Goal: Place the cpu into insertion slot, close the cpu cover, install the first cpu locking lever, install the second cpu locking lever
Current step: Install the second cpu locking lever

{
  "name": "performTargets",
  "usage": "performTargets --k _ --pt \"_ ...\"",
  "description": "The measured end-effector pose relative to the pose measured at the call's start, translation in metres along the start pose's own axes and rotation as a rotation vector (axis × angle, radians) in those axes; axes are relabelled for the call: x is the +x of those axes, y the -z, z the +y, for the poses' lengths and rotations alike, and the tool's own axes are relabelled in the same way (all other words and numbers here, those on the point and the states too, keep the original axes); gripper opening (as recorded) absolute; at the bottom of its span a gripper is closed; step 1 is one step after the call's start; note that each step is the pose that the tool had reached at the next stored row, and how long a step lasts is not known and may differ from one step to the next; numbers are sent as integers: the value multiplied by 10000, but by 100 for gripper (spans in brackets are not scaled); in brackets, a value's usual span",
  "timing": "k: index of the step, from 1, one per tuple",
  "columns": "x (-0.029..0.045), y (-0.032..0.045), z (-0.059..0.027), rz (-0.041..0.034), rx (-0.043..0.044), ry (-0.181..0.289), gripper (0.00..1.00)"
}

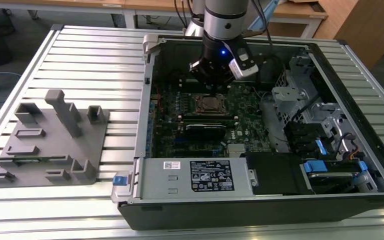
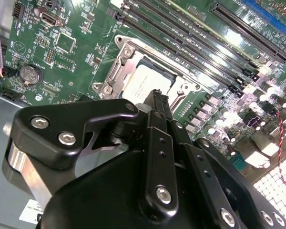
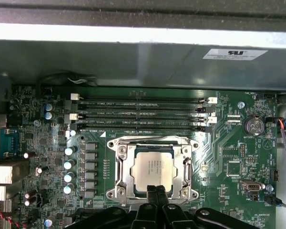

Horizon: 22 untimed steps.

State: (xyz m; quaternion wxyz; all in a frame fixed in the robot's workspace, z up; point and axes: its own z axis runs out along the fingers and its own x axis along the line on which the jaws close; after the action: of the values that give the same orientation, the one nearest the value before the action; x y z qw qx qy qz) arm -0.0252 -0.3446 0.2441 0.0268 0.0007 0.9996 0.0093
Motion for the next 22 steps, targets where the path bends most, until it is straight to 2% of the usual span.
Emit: performTargets --k 9,22 --pt "0 1 -64 0 -1 -1 11" --pt "0 4 -228 0 -1 0 11"
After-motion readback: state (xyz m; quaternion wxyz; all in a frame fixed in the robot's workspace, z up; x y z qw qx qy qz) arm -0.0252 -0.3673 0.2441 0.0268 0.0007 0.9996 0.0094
